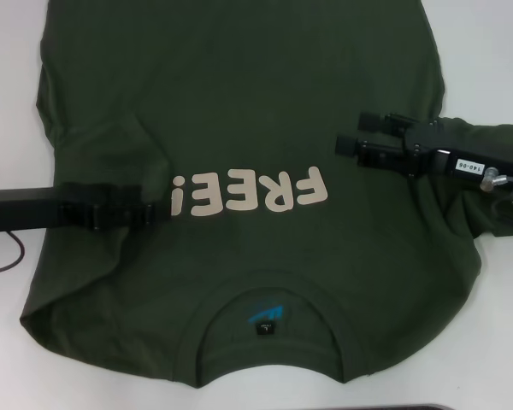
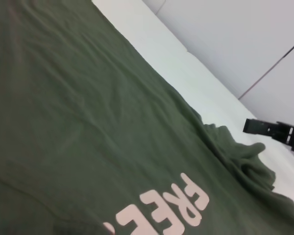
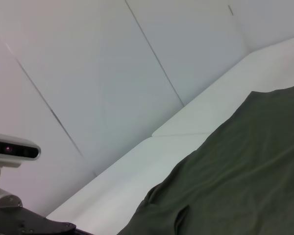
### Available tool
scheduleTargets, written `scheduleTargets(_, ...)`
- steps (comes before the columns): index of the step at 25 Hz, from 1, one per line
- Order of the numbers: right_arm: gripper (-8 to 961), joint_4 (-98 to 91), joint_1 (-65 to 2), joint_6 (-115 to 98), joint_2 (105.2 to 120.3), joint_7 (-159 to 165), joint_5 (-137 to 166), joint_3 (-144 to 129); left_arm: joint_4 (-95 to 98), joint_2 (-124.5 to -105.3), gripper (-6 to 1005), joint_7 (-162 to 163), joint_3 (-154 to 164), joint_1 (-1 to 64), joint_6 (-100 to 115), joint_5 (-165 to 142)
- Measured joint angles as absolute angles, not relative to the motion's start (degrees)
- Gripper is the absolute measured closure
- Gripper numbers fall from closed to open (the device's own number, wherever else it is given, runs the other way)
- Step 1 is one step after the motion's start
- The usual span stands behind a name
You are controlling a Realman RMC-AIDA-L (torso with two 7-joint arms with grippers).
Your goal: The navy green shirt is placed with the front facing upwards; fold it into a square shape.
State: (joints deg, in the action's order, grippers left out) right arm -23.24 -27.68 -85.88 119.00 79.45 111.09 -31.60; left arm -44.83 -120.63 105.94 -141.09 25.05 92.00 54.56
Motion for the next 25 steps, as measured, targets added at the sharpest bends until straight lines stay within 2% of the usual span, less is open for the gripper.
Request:
scheduleTargets(12,56,-23.4,-27.7,-85.9,119.00,79.4,111.1,-31.3,-44.3,-119.70,107,105.8,-140.7,24.8,91.8,52.8)
scheduleTargets(25,56,-23.2,-27.7,-85.9,119.00,79.4,111.1,-31.3,-44.1,-121.81,108,105.7,-137.4,25.5,90.7,50.9)
